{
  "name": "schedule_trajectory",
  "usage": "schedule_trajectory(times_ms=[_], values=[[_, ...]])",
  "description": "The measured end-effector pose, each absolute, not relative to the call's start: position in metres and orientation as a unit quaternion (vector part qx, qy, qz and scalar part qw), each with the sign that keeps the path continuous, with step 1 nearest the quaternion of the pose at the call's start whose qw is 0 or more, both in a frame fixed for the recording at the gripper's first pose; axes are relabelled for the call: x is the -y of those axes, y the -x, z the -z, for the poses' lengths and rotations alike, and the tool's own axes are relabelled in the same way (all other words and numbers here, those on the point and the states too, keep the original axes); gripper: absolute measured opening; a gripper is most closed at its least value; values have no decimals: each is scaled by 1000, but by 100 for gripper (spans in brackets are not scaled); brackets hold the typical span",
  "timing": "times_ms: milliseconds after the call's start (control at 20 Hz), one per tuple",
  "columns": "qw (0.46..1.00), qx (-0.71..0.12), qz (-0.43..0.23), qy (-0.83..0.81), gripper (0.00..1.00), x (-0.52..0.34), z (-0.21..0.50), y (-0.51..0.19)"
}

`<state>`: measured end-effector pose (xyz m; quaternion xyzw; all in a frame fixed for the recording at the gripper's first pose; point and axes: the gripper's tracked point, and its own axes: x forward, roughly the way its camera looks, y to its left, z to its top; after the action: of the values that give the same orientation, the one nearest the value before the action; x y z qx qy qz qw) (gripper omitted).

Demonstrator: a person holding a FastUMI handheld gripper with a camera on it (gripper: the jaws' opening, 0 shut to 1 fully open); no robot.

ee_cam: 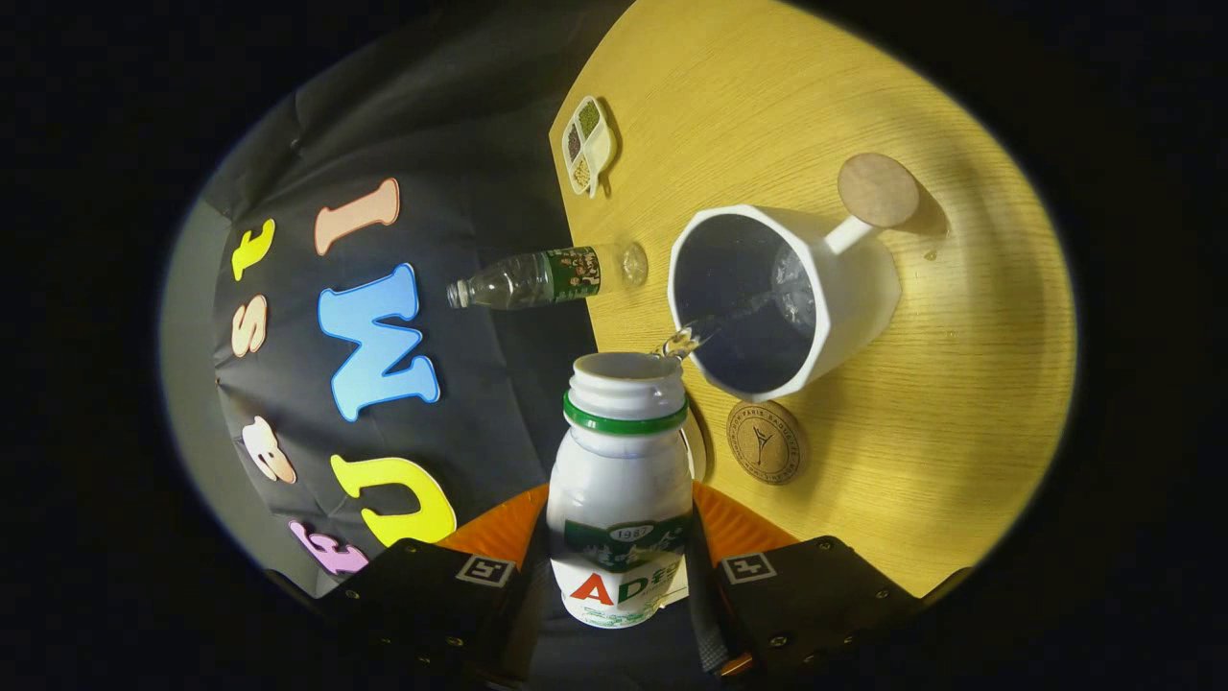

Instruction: Take the bottle from table, then pour the juice into the cup, finally place the bottle on the coaster

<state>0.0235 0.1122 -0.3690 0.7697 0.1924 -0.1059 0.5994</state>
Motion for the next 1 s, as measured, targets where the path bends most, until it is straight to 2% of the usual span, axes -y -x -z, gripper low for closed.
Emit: schedule_trajectory(times_ms=[1000], values=[[574, -193, 112, -788, 63, -108, 365, -24]])
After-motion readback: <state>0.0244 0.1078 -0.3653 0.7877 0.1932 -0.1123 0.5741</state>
